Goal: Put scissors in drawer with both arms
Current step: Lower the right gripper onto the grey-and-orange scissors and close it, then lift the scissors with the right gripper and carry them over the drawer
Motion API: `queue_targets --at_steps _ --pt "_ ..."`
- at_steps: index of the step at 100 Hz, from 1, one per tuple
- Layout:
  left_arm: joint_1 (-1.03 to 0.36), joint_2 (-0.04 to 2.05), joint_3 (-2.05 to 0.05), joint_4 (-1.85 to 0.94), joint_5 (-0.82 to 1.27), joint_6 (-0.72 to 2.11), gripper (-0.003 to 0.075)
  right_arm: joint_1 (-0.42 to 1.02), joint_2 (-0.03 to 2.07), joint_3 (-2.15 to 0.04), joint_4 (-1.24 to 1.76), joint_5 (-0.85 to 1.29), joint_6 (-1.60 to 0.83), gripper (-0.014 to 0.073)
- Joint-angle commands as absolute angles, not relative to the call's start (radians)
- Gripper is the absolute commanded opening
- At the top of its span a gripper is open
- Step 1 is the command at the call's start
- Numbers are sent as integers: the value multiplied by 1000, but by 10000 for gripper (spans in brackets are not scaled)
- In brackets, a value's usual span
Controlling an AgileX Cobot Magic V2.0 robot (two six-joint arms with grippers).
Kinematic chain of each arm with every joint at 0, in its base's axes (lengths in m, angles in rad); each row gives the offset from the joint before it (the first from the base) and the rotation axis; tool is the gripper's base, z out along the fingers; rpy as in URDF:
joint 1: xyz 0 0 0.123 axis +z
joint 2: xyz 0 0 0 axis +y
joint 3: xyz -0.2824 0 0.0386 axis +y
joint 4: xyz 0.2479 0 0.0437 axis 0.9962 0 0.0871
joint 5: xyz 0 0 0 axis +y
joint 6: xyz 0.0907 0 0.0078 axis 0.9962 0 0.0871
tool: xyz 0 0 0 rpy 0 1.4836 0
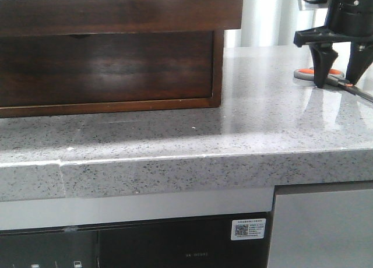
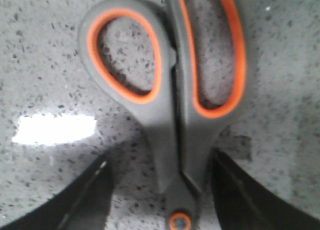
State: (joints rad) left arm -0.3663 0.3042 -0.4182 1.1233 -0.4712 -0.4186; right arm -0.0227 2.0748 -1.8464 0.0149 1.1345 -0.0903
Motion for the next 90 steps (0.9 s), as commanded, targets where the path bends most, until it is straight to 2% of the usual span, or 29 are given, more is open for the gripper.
queue_targets --at_steps 1,15,21,28,34,46,66,90 --pt "-375 312 -453 1075 -485 -430 312 -30 2029 -1878 0 1126 -103 383" --pt "-375 312 -453 1075 -485 -430 312 -30 2037 -1878 0 1130 -103 381" --pt "-375 312 -453 1075 -485 -430 312 -30 2037 -1878 0 1130 -103 354" --pt "-375 312 -453 1075 -485 -430 312 -30 2037 -1878 0 1130 -103 253" --pt "-375 312 -453 1075 -485 -430 312 -30 2037 -1878 0 1133 -103 117" --pt "-375 312 -453 1075 -485 -430 312 -30 2037 -1878 6 1139 -102 -75" --pt "-375 312 -453 1075 -485 -430 312 -30 1992 -1934 63 1159 -93 -73" --pt "-375 312 -453 1075 -485 -430 312 -12 1862 -2132 255 1199 -217 -73"
